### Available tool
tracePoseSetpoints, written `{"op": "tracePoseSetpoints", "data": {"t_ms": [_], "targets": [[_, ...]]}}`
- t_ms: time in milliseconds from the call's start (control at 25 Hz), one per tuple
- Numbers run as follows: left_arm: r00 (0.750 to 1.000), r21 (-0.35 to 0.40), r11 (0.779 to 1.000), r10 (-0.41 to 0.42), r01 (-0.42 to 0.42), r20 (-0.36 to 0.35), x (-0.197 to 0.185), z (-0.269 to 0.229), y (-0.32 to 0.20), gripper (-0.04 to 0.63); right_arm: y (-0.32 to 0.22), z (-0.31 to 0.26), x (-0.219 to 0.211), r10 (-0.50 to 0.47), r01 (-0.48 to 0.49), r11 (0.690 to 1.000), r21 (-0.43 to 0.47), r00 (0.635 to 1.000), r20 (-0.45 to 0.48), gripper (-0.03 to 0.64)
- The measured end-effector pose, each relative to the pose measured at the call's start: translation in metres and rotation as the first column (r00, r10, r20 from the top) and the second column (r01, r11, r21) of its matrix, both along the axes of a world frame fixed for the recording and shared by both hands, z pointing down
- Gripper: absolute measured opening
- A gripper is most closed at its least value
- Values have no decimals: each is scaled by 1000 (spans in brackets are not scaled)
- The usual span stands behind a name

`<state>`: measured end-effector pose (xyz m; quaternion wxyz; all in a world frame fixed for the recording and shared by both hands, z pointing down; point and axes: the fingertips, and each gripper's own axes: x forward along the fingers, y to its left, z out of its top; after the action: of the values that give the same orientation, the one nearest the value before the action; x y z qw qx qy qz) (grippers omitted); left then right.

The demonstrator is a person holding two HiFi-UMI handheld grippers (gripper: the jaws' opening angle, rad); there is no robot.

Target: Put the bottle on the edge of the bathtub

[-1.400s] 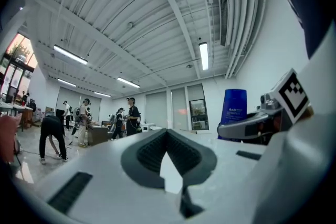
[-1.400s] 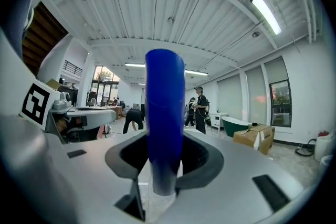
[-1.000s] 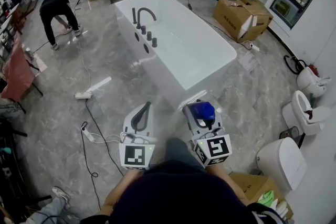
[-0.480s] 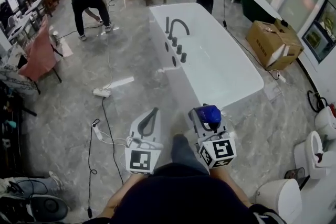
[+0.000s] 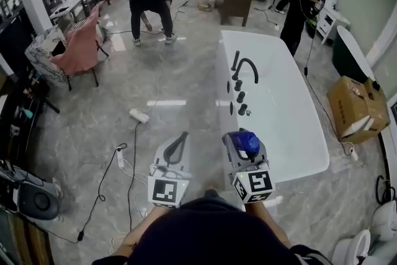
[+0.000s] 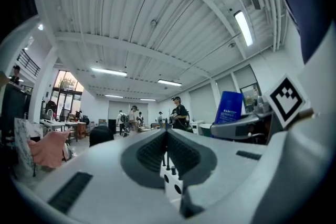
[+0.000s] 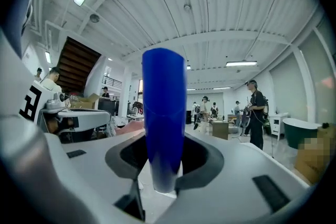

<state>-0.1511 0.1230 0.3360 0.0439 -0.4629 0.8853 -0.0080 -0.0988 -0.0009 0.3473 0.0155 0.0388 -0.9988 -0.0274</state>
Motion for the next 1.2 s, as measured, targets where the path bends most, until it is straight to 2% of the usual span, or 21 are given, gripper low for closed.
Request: {"op": "tracePoseSetpoints", "data": {"t_ms": [120, 280, 480, 640, 920, 1040, 1200], "targets": [[998, 5, 998, -57, 57, -8, -27, -1, -24, 0, -29, -3, -30, -54, 54, 999, 10, 999, 0, 163], [994, -7, 994, -106, 106, 32, -51, 3, -50, 0, -59, -1, -61, -114, 114, 993, 11, 993, -13, 163], [984, -3, 984, -178, 178, -25, -69, 9, -74, 0, -87, 4, -94, -179, 179, 984, 6, 984, -22, 163], [972, -26, 972, -234, 233, -33, -83, 11, -81, 0, -94, 6, -117, -243, 243, 970, -2, 970, -22, 163], [960, -57, 959, -278, 277, -21, -96, 11, -95, 0, -102, 13, -141, -303, 303, 953, -26, 952, -35, 163], [962, -62, 960, -273, 273, 10, -102, 11, -96, 0, -104, 14, -146, -302, 302, 953, -28, 953, -33, 163], [962, -52, 960, -275, 274, -8, -108, 16, -93, 0, -103, 18, -149, -287, 286, 958, -23, 957, -45, 163]]}}
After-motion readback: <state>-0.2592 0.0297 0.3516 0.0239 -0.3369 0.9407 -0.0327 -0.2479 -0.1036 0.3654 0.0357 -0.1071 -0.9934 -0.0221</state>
